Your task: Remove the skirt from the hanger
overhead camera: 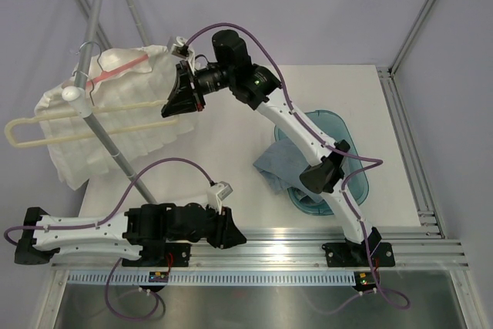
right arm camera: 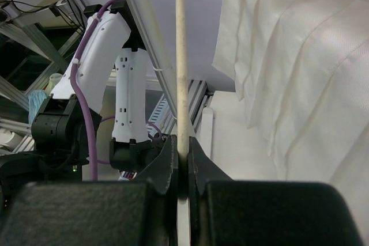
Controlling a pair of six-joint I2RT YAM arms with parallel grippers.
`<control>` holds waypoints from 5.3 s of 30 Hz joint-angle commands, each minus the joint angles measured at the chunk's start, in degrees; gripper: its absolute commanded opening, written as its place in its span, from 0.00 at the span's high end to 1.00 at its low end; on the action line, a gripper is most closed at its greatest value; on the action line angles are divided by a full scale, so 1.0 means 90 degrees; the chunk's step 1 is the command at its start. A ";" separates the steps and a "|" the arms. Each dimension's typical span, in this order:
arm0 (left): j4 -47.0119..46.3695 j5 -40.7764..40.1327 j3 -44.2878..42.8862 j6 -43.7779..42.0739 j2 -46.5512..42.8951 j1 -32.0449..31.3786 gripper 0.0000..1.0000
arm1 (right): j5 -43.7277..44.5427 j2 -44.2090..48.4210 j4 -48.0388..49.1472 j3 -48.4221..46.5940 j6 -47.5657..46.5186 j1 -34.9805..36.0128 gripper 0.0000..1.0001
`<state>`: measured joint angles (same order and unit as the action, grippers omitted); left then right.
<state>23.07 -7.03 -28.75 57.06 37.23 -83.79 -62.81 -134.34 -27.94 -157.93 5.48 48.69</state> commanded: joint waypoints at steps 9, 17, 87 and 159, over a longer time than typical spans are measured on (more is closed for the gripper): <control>-0.0180 -0.0108 0.0069 0.0018 -0.0133 -0.0036 0.68 | 0.0386 0.0532 0.0282 0.0281 -0.0198 0.0088 0.01; -0.0151 -0.0088 0.0080 0.0008 -0.0153 -0.0026 0.67 | 0.1840 0.1001 0.1434 0.0799 0.0259 -0.0184 0.01; -0.0552 0.0176 0.0353 -0.0100 -0.0143 -0.0026 0.64 | 0.1275 -0.0180 0.2861 0.0292 0.0339 -0.0351 0.36; 0.2551 -0.2573 -0.0846 0.0935 -0.0924 -0.0016 0.86 | 0.6935 0.5587 0.3701 0.7360 0.0525 -0.0839 1.00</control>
<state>37.39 -17.98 -31.42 62.02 28.73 -83.79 -13.26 -94.76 3.44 -95.42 14.06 42.06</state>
